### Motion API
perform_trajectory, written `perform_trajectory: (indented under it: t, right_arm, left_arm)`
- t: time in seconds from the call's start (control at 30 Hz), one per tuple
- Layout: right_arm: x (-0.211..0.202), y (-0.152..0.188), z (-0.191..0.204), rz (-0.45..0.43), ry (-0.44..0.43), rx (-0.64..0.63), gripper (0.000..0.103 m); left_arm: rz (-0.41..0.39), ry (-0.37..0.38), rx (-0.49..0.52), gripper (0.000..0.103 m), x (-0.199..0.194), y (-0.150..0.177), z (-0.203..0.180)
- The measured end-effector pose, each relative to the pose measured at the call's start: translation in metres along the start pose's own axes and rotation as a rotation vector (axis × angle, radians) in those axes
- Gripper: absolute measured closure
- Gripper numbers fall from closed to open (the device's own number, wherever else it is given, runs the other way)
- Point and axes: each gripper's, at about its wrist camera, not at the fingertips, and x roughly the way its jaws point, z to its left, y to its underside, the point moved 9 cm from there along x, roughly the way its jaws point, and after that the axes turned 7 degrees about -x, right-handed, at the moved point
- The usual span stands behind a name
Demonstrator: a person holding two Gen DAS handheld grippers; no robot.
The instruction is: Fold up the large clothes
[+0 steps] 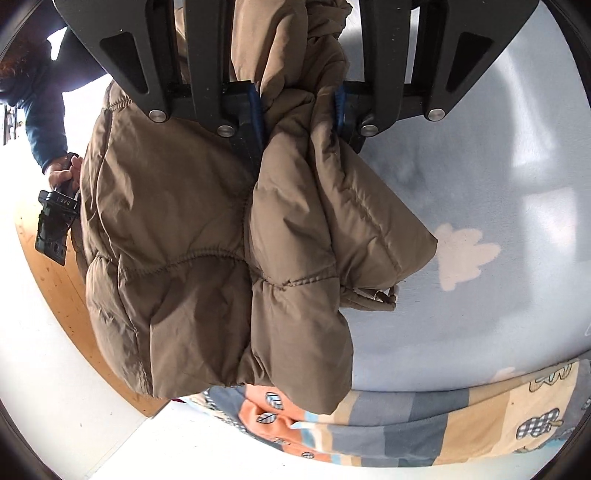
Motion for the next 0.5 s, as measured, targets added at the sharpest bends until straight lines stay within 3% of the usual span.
perform_trajectory:
  t: [0.2,0.5]
  right_arm:
    - [-0.04,0.014,0.016,0.005,0.001,-0.035,0.067]
    - [-0.096,0.049,0.068,-0.008,0.003,-0.083,0.067]
  left_arm:
    - [-0.018,0.007,0.015,0.075,-0.04,0.023,-0.006]
    - [-0.049,0.011,0.002,0.075,-0.101,0.114,-0.036]
